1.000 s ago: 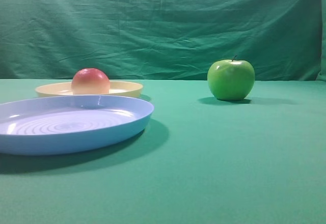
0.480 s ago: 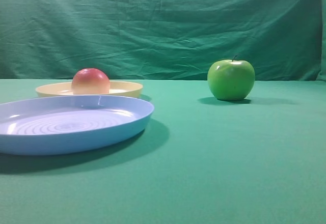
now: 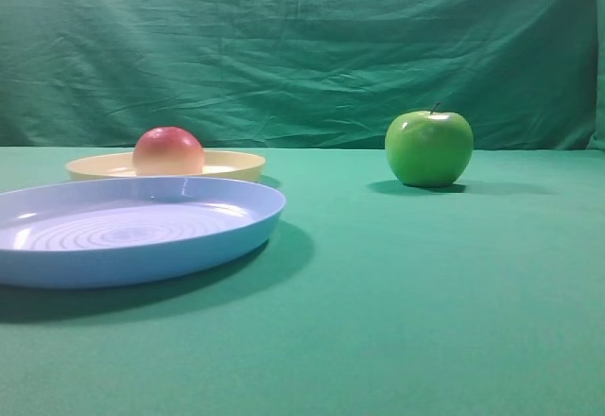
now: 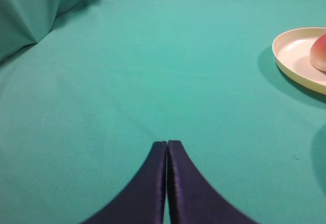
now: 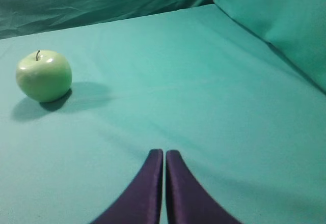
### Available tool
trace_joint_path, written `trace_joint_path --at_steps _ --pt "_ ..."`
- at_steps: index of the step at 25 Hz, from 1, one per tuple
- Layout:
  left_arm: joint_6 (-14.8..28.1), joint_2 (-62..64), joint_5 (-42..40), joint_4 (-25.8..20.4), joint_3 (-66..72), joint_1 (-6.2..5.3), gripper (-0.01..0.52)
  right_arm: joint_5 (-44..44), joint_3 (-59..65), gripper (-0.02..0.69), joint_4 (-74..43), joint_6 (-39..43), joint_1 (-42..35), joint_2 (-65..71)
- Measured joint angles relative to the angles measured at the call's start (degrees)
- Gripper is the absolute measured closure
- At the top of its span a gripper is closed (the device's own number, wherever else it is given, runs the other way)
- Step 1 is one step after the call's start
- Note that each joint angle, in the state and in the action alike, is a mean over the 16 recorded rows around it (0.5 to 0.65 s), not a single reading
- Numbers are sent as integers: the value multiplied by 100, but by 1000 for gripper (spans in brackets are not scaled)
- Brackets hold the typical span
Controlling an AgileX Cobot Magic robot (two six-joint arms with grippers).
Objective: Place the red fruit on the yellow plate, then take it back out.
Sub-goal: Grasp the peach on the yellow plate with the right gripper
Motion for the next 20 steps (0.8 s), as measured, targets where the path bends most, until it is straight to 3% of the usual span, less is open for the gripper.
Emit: trace_joint_path --at_steps 20 --pt "0 0 0 0 0 0 514 1 119 665 21 -362 -2 -5"
